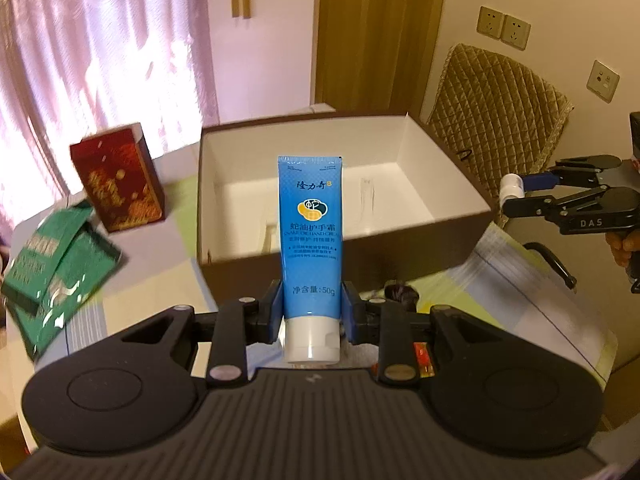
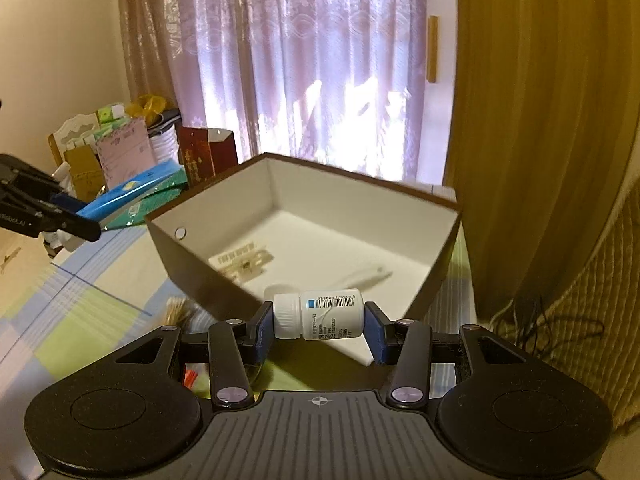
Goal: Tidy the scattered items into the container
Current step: 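Lift and carry tube with left tool while right tool carries bottle over box, then lower the blue tube into the box and open the left tool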
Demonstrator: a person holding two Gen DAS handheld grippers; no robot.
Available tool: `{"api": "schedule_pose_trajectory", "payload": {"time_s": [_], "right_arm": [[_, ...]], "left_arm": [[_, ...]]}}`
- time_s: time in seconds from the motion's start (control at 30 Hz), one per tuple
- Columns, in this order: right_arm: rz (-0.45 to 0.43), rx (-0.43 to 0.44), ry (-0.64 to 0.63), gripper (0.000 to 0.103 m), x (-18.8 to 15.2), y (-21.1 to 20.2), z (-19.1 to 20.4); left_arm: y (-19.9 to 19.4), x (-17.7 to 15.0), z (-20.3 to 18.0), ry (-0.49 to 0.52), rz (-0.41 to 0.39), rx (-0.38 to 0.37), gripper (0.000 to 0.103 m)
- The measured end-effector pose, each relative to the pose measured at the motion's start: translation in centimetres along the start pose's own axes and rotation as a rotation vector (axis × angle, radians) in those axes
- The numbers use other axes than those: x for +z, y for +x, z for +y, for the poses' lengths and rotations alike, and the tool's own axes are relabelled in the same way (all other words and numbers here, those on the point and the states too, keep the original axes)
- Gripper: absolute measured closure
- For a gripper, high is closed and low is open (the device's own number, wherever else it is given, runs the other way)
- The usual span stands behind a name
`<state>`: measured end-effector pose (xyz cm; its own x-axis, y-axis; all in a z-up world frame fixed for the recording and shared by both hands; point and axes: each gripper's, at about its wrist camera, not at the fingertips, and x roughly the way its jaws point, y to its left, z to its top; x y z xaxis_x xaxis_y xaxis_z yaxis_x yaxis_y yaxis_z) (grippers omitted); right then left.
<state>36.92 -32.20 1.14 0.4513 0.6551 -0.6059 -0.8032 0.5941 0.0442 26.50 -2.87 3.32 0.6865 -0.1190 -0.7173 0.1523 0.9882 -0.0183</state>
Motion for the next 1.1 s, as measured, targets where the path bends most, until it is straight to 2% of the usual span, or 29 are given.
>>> {"api": "schedule_pose_trajectory", "payload": {"time_s": [0.33, 0.6, 0.9, 1.1], "right_arm": [[0.037, 0.034, -0.074, 0.053, 3.2, 4.4, -2.4], [0.143, 0.063, -0.187, 0.053, 4.7, 8.8, -3.4], [0.246, 0.12, -0.302, 0.053, 4.6, 12.3, -3.8], [0.29, 0.146, -0.347, 0.053, 4.4, 13.5, -4.1]], "left_arm": [[4.4, 5.6, -0.1, 0.013, 0.003, -0.051, 0.078], [9.8, 8.5, -0.7, 0.007, 0.093, -0.073, 0.078], [16.3, 8.3, 0.3, -0.078, 0.259, -0.067, 0.078], [18.8, 7.3, 0.5, -0.084, 0.344, -0.054, 0.078]]}}
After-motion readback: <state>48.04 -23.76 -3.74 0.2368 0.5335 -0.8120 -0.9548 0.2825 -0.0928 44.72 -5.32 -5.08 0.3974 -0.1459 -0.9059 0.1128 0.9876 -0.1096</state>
